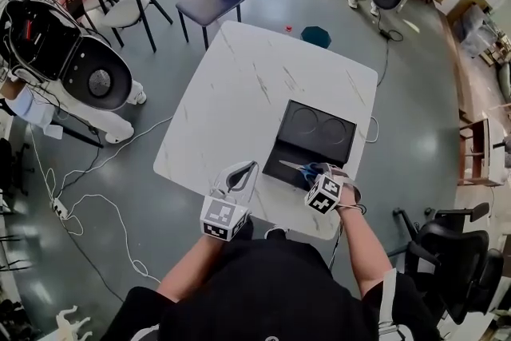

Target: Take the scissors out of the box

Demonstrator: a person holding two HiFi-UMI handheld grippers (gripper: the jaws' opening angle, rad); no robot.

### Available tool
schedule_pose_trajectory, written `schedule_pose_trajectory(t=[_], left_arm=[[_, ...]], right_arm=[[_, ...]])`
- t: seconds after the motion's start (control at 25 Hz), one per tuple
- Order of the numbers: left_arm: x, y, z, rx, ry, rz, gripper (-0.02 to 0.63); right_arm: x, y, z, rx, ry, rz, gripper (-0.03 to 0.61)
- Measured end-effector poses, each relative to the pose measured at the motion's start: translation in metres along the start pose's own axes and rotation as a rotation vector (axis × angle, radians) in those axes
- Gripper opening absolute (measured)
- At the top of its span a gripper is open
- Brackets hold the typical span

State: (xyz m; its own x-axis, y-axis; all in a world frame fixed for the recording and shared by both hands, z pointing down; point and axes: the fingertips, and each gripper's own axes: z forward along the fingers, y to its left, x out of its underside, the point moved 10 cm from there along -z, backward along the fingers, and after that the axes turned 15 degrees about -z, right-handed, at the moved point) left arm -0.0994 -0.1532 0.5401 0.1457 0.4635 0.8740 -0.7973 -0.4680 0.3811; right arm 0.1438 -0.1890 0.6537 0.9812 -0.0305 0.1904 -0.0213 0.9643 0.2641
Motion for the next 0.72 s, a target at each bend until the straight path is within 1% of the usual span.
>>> schedule_pose_trajectory(t=[0.32,0.44,0.52,0.6,0.72], left_arm=[[-0.005,0.004,-0.006,-0.003,-0.007,-0.003,0.009],[-0.004,0.009,-0.008,-0.001,-0.010,-0.005,0.009],[-0.003,0.014,-0.009,-0.002,-0.009,-0.009,0.009],[-0.004,0.016,-0.009,-0.007,-0.012,-0.013,0.009],[-0.004,0.017,-0.008,-0.003,-0.014,-0.014,0.009]], right_arm=[[-0.010,-0.001,0.010,-0.045,0.047,-0.043,0.110],[-0.013,-0.005,0.012,-0.082,0.055,-0.052,0.107],[-0.014,-0.009,0.014,-0.116,0.054,-0.045,0.106],[-0.013,-0.011,0.016,-0.151,0.046,-0.025,0.089],[-0.012,-0.013,0.016,-0.176,0.044,-0.012,0.087]])
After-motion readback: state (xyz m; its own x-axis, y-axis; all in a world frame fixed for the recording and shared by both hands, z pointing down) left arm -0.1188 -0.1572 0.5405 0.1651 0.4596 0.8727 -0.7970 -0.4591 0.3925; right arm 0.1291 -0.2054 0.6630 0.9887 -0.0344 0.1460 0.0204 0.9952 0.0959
